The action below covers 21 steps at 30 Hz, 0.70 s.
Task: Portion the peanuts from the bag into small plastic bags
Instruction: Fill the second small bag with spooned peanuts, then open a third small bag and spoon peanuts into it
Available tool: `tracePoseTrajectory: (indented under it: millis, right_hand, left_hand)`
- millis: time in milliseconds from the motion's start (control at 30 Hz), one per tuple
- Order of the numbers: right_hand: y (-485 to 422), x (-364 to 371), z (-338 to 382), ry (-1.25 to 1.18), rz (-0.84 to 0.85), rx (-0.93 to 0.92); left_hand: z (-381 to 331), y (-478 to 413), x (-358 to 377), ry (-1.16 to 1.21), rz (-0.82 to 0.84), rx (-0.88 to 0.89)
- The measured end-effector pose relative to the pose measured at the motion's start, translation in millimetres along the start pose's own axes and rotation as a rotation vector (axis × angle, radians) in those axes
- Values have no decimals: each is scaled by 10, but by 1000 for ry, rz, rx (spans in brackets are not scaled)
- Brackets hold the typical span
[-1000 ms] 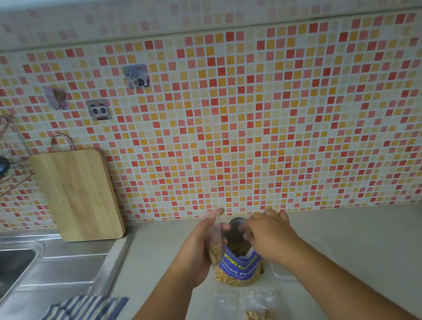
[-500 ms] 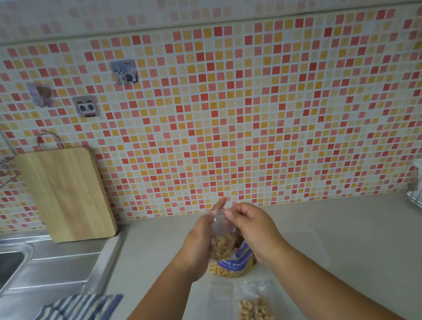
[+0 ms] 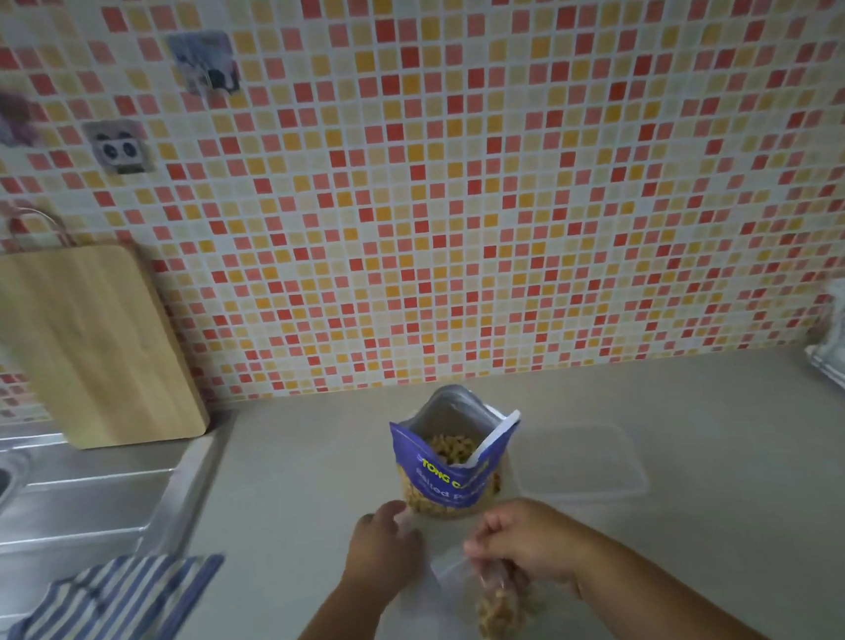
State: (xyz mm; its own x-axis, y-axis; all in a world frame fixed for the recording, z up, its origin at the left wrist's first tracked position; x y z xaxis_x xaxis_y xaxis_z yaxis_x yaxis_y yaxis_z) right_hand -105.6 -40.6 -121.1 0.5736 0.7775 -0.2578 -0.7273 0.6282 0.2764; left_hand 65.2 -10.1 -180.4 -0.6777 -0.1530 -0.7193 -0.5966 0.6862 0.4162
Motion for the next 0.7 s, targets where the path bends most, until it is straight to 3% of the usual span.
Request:
tracePoseTrajectory:
  millis: [100,233,300,467,600,700]
  right_hand:
    - [-92,-11,-272,69,-199,58]
    - [-196,-3,-422,-34,-351,94]
    - [-282,-11,-437,90,-362,61]
    - [-352,9,-391,494,-363,-48]
    - [-340,31,-350,615,-357,-63]
    - [-288,63,-165,699,-412,-126]
  left_hand:
    - [-2,-26,176,-225,18,95]
    - [64,-130,159,-244,69,57]
    - [115,-185,51,-221,41,35]
    - [326,-208,-247,172,18,-53]
    - [355,-66,-378,501,172,-61]
    - [244,115,-442,557,319,13]
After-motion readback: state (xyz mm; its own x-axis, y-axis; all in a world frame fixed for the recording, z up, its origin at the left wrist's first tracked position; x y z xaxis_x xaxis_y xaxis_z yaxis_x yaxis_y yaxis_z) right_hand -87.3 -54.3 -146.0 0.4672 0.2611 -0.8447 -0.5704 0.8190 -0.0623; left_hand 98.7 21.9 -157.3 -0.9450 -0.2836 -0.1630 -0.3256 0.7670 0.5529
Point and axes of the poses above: each hand's wrist, its own y-axis away from the middle knuckle, its own x-axis out of the palm, z = x × y, the point moved 7 cm from there along -y, towards the middle knuckle, and after that the axes turned 14 degrees about -x, right-handed, at the moved point
